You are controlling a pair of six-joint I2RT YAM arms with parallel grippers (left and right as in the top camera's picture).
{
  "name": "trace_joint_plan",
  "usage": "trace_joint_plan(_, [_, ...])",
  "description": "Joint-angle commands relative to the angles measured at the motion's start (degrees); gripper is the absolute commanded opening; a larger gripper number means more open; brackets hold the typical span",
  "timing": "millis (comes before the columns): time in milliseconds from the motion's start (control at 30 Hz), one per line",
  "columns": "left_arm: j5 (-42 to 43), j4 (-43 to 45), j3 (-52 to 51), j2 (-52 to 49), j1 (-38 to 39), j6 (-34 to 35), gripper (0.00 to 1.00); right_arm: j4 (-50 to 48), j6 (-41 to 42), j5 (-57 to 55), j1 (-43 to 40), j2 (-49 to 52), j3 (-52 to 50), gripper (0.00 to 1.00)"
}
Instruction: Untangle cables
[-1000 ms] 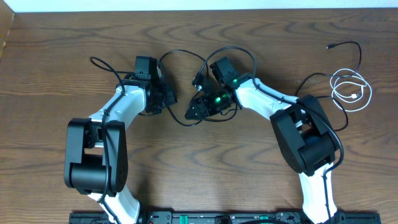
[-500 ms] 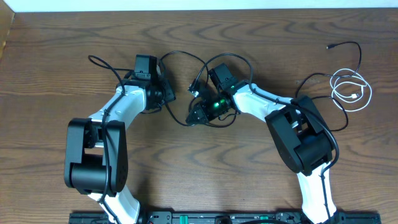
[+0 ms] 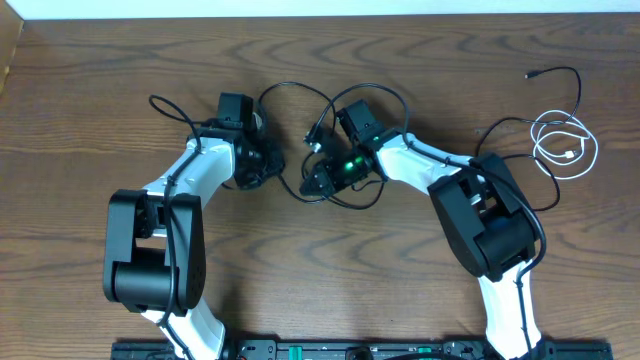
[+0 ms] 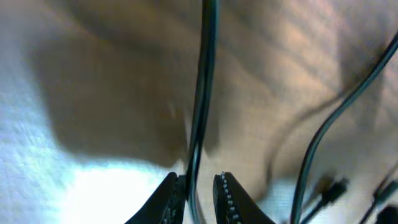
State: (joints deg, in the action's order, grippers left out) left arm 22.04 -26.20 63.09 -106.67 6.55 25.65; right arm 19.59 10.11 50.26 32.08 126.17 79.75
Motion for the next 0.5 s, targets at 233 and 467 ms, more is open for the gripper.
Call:
trace_joint_plan(233, [-1.0,3.0,-0.6,-0.8,0.1,1.0,0.37,-0.9,-0.8,1.3,-1.3,0.5,-0.4,0.02])
trace_joint_plan(467, [-7.3,14.6,-0.6,-0.8,0.1,1.0,0.56,-0.9,-0.8,1.3,-1.0,0.5,-0.4,0.04])
